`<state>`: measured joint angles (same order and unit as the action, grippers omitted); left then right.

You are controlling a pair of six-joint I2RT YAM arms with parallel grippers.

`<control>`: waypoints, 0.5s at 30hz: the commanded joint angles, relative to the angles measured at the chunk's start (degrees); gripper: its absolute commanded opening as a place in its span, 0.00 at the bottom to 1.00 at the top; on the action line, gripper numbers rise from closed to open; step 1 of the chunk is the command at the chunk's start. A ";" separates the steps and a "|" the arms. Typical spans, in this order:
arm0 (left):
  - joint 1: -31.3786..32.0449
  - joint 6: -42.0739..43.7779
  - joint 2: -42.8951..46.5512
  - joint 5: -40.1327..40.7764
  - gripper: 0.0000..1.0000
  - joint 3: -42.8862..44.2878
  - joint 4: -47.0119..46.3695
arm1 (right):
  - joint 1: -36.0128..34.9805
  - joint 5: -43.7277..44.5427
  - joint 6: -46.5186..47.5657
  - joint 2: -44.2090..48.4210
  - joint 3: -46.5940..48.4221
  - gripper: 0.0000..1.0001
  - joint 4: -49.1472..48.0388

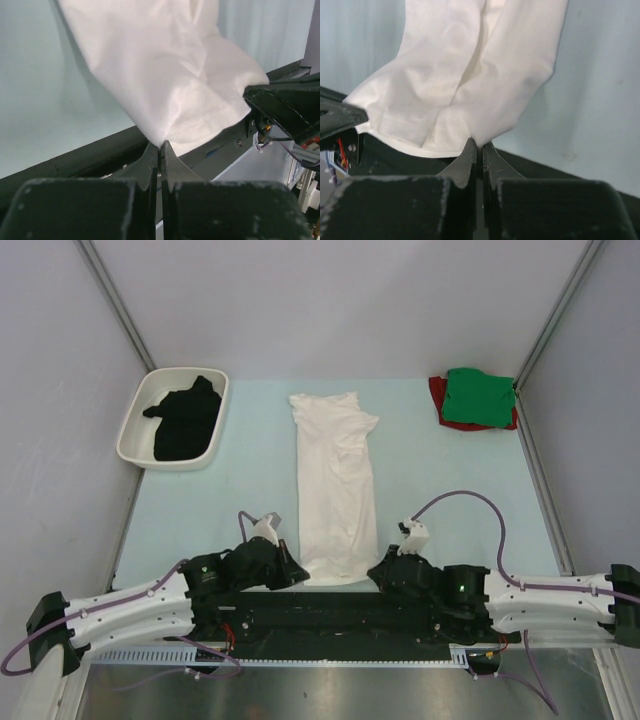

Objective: Fold and stack the t-shirts

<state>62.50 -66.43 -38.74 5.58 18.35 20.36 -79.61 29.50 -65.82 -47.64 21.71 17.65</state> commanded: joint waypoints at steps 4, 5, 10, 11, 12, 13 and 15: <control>-7.29 9.12 -4.76 2.78 0.00 8.80 -1.45 | 12.71 -5.92 13.51 2.38 2.89 0.00 -4.36; -10.44 10.00 -5.46 0.59 0.00 9.16 -2.25 | 16.38 -6.99 14.66 1.85 3.07 0.00 -5.25; -17.84 16.59 -12.38 -3.82 0.00 13.28 -6.47 | 28.18 -18.67 21.16 -4.03 5.09 0.00 -13.06; -20.11 17.38 -13.54 -5.13 0.00 13.73 -7.26 | 31.16 -20.34 21.70 -6.65 6.31 0.00 -14.30; -21.01 18.61 -15.03 -6.80 0.00 14.34 -9.00 | 32.23 -22.44 22.14 -8.42 7.11 0.00 -16.31; -21.71 19.06 -16.27 -7.16 0.00 15.48 -9.72 | 33.02 -23.33 23.27 -10.00 7.90 0.00 -17.03; -23.47 20.28 -20.31 -8.13 0.00 16.36 -12.78 | 34.95 -24.92 24.24 -14.82 10.97 0.00 -19.82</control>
<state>42.17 -52.10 -54.30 0.71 30.81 13.98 -48.14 10.74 -47.31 -56.29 27.46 5.15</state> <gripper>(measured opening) 0.011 0.023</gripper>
